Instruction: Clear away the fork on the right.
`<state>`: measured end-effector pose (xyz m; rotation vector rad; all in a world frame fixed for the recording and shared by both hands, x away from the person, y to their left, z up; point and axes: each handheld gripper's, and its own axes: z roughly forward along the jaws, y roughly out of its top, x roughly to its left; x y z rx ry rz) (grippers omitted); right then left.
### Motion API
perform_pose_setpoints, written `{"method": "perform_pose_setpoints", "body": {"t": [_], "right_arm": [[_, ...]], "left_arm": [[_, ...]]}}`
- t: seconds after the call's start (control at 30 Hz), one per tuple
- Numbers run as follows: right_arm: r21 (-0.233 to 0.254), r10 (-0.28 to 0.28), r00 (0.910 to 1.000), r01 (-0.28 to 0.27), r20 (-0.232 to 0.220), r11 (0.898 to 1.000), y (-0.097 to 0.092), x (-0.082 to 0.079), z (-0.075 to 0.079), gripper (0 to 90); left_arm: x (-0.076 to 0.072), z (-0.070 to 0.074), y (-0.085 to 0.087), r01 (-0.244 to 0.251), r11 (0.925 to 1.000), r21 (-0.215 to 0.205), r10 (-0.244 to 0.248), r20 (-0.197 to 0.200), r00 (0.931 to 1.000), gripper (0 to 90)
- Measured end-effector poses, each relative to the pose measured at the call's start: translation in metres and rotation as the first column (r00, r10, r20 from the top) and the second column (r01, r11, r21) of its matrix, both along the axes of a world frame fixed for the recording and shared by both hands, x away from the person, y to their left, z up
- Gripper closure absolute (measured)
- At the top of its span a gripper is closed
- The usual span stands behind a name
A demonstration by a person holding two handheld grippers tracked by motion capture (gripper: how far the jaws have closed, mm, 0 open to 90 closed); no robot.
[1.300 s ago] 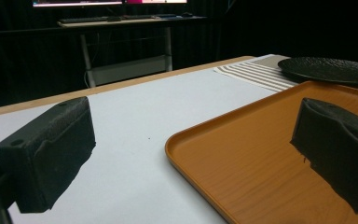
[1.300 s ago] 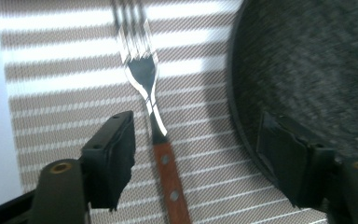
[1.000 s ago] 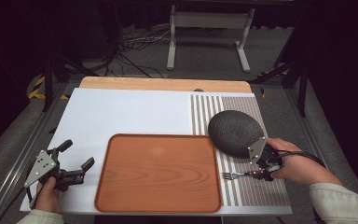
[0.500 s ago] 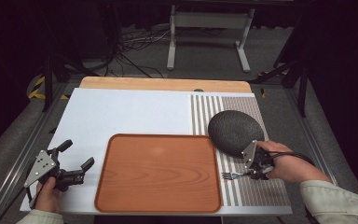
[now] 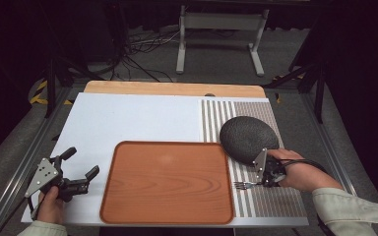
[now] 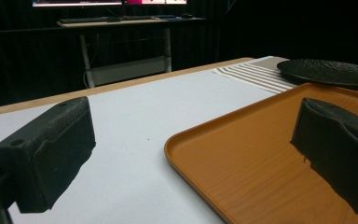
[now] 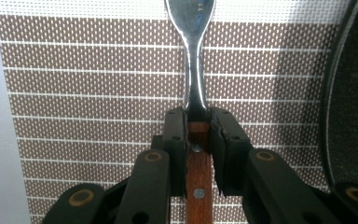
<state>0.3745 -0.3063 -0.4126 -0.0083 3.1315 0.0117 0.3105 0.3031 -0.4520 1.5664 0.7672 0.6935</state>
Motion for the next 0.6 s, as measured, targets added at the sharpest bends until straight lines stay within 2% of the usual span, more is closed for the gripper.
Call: {"method": "perform_pose_setpoints", "body": {"t": [0.23, 0.43, 0.6], "right_arm": [[0.002, 0.030, 0.9995, -0.030, -0.006, 1.000, 0.000, 0.001, 0.000, 78.0], [0.010, 0.019, 0.9997, -0.019, -0.018, 1.000, -0.001, 0.000, 0.001, 78.2], [0.021, -0.006, 0.9999, 0.006, 0.012, 1.000, -0.003, -0.002, 0.013, 78.3]], "left_arm": [[0.000, 0.000, 0.001, 0.000, 1.0000, -0.004, 0.000, -0.004, 1.0000, 0.2], [0.000, 0.000, 0.000, 0.000, 1.0000, -0.004, 0.000, -0.003, 1.0000, 0.2], [0.000, 0.000, 0.000, 0.000, 1.0000, -0.005, 0.000, -0.004, 1.0000, 0.2]]}}
